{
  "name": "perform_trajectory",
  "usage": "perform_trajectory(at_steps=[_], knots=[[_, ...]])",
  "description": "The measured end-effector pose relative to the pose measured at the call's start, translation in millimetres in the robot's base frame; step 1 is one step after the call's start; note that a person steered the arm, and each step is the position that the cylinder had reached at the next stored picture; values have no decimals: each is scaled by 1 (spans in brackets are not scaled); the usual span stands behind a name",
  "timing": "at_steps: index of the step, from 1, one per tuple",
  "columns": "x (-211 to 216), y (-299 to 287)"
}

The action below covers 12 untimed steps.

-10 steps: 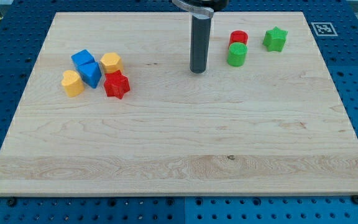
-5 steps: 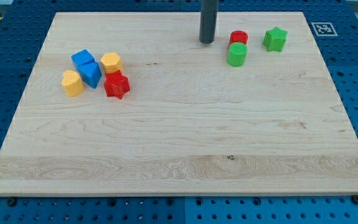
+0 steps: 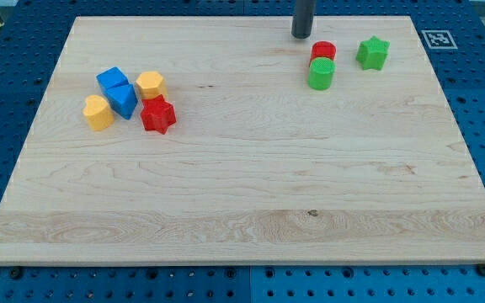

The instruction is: Separate the circles

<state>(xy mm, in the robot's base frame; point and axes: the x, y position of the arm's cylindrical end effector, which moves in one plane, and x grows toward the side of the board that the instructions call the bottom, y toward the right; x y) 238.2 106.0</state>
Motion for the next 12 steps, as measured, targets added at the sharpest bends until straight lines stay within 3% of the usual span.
perform_trajectory(at_steps=[3,6,7,10,12], knots=[[26,53],[99,52],[92,18],[104,-22],[88,-43]])
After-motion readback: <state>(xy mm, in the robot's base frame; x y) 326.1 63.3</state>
